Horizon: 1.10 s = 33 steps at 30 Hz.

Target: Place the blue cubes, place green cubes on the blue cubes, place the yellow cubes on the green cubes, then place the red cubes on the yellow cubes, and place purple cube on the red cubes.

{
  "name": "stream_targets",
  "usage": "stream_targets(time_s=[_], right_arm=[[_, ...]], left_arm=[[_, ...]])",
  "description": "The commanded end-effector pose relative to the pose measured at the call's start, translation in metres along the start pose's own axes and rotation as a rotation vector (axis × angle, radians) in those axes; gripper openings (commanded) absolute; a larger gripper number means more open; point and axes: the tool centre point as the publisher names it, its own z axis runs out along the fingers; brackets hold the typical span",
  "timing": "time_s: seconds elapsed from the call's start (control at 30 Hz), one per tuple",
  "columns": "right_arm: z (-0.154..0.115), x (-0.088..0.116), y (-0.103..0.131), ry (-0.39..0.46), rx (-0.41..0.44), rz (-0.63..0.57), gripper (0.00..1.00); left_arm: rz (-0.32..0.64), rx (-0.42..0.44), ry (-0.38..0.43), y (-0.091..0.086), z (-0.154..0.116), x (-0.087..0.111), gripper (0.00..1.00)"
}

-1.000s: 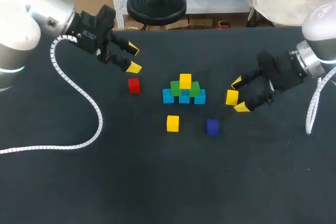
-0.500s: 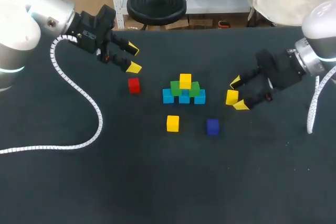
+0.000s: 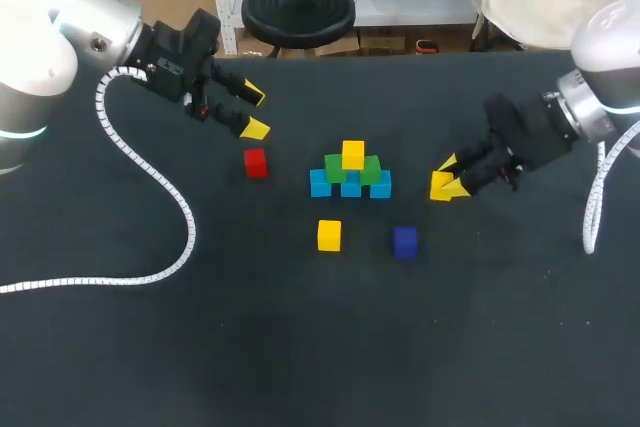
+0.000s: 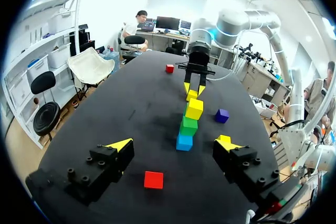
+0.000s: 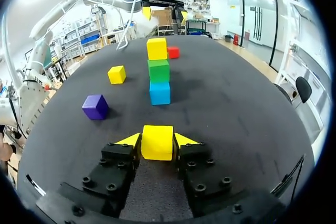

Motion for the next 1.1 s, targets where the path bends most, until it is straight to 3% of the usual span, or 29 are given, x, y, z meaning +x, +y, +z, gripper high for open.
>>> stream_targets(time_s=[0.03,0.7,1.1], right_arm=[[-0.004,-0.001,0.004,-0.031,-0.001,-0.006,0.00],[-0.019,-0.068,0.026,-0.036,-0.054,-0.097,0.00],[-0.019,-0.068,0.026,-0.036,-0.054,-0.097,0.00]], left_arm=[[-0.001,0.003,0.003,0.002,0.000,0.000,1.00],[-0.001,0.003,0.003,0.002,0.000,0.000,1.00],[-0.001,0.003,0.003,0.002,0.000,0.000,1.00]])
